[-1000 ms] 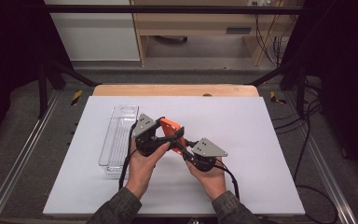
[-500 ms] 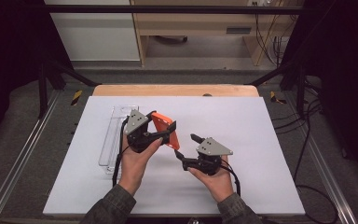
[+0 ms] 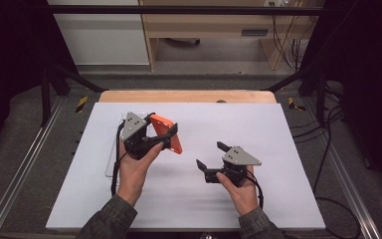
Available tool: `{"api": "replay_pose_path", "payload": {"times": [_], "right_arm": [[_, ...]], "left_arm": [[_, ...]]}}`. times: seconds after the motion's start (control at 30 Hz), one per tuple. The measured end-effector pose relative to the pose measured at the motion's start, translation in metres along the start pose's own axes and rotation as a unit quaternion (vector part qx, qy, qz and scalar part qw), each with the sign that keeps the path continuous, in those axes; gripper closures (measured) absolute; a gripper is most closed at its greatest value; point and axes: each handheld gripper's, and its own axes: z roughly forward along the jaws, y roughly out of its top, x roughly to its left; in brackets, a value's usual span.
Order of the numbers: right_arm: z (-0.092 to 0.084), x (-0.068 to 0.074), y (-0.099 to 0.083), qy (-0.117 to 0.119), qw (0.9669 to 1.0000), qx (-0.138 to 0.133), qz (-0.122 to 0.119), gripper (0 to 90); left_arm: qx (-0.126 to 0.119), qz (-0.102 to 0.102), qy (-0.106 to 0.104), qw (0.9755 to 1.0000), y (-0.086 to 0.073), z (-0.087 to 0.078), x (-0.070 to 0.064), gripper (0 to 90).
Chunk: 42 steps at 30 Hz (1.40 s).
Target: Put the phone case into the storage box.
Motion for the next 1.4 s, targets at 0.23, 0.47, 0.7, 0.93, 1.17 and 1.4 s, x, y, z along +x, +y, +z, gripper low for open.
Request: {"api": "replay_pose_path", "payload": {"times": [0.23, 0.47, 0.7, 0.93, 1.17, 1.4], "right_arm": [[-0.006, -0.008, -0.004, -0.010, 0.9999, 0.003, 0.008, 9.4], [-0.010, -0.017, -0.011, -0.022, 0.9992, 0.019, 0.028, 7.2], [-0.013, -0.023, -0.015, -0.030, 0.9984, 0.030, 0.038, 5.7], [-0.021, -0.031, -0.017, -0.036, 0.9980, 0.028, 0.044, 5.2], [-0.031, -0.043, -0.022, -0.051, 0.9970, 0.033, 0.048, 5.0], [-0.041, -0.055, -0.029, -0.068, 0.9952, 0.045, 0.053, 5.1]], "left_arm": [[-0.001, 0.004, 0.017, 0.9998, 0.008, -0.007, 0.010, 16.7], [0.000, 0.002, 0.037, 0.9993, 0.018, -0.013, 0.020, 16.7], [0.004, 0.010, 0.053, 0.9985, 0.026, -0.017, 0.030, 16.7], [-0.010, 0.005, 0.055, 0.9984, 0.036, -0.019, 0.040, 16.7], [-0.031, -0.009, 0.058, 0.9978, 0.037, -0.022, 0.055, 16.7], [-0.035, -0.022, 0.068, 0.9968, 0.035, -0.021, 0.074, 16.7]]}}
